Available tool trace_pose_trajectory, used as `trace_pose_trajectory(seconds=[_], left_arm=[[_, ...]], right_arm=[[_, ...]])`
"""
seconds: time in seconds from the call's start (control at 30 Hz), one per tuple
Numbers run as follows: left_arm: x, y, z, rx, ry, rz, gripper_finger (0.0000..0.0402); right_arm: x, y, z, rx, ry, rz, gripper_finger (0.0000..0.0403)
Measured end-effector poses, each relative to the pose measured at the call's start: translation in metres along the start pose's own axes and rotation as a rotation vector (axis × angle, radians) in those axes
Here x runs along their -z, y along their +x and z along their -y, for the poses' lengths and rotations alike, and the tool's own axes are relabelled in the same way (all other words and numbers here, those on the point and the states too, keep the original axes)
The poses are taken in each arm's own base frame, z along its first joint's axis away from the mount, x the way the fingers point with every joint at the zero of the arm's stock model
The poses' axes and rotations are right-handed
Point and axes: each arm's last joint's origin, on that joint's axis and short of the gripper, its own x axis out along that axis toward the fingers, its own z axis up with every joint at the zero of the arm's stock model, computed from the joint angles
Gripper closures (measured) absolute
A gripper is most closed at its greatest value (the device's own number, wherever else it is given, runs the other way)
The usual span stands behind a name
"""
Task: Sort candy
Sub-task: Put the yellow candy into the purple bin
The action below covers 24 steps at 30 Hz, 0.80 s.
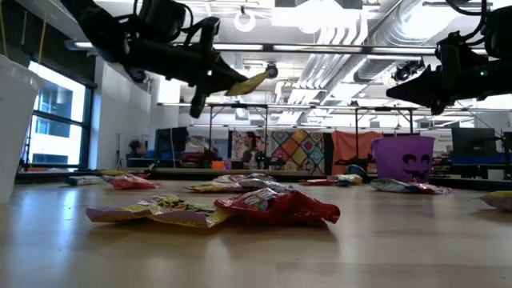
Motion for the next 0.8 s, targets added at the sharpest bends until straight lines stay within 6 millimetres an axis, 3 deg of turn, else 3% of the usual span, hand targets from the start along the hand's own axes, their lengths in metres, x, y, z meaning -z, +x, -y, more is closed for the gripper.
trace_pose_trajectory(seconds=[0.13, 0.27, 0.5, 0.8], left_arm=[[0.005, 0.008, -0.001, 0.032, 0.005, 0.018, 0.0401], [0.006, 0.016, -0.001, 0.032, 0.000, 0.007, 0.0401], [-0.015, 0.043, 0.011, 0.044, 0.101, 0.074, 0.0401], [-0.036, 0.083, 0.016, 0.069, 0.168, 0.095, 0.0401]], right_arm=[[-0.001, 0.000, 0.000, 0.001, 0.027, 0.011, 0.0402], [-0.007, 0.000, 0.000, -0.004, 0.193, 0.071, 0.0402], [-0.014, -0.001, 0.000, 0.000, 0.443, 0.154, 0.0402], [-0.041, 0.000, -0.005, -0.076, 0.482, 0.193, 0.0396]])
